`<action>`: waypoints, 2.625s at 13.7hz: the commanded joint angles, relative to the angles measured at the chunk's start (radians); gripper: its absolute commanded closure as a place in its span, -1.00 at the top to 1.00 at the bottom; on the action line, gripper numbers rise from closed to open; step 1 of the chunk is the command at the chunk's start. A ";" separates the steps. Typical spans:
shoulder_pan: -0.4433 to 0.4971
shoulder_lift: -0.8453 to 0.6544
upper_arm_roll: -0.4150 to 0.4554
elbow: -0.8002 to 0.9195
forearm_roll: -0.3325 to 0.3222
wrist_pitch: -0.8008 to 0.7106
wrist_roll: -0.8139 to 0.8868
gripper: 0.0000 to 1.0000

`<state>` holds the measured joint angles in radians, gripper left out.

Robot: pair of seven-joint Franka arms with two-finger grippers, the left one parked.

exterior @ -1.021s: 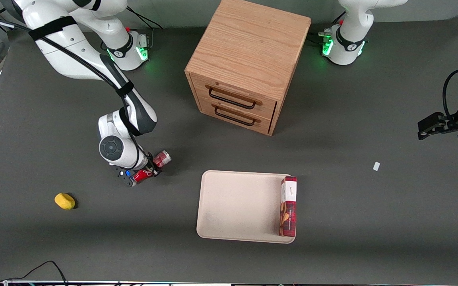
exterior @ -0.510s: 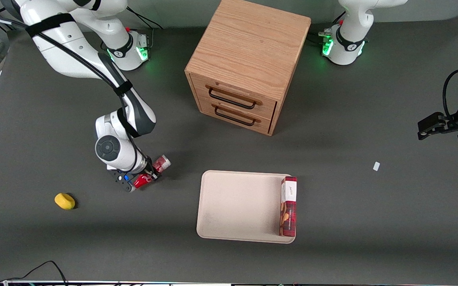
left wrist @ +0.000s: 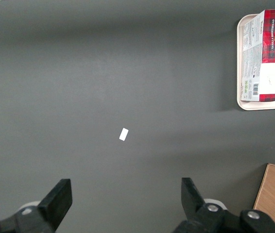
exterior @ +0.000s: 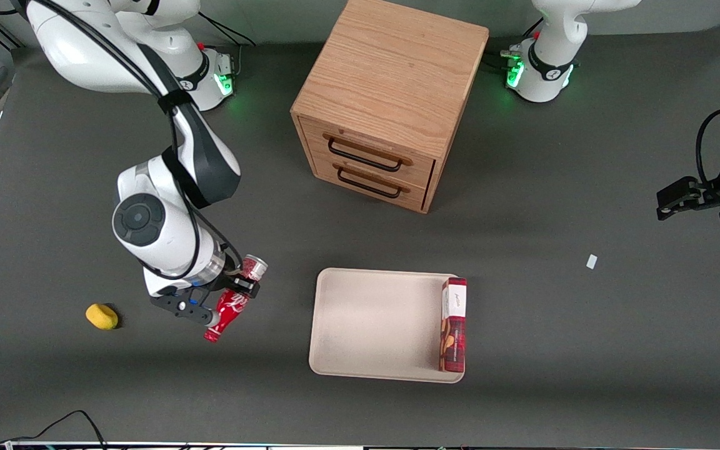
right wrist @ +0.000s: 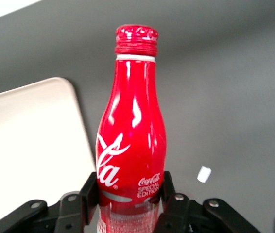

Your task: Place coke bottle on tray

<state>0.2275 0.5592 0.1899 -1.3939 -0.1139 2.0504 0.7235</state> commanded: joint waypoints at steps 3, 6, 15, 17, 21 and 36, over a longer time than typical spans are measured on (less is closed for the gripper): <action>0.182 0.284 -0.013 0.387 -0.035 -0.010 -0.208 -0.75; 0.194 0.361 -0.013 0.408 -0.032 0.066 -0.219 -0.62; 0.208 0.524 -0.017 0.404 -0.036 0.203 -0.196 -0.36; 0.208 0.534 -0.017 0.404 -0.036 0.218 -0.187 0.18; 0.214 0.536 -0.041 0.366 -0.038 0.282 -0.160 1.00; 0.135 0.305 -0.046 0.192 -0.030 0.292 -0.165 1.00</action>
<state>0.4107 1.0176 0.1401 -1.0481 -0.1363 2.3516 0.5392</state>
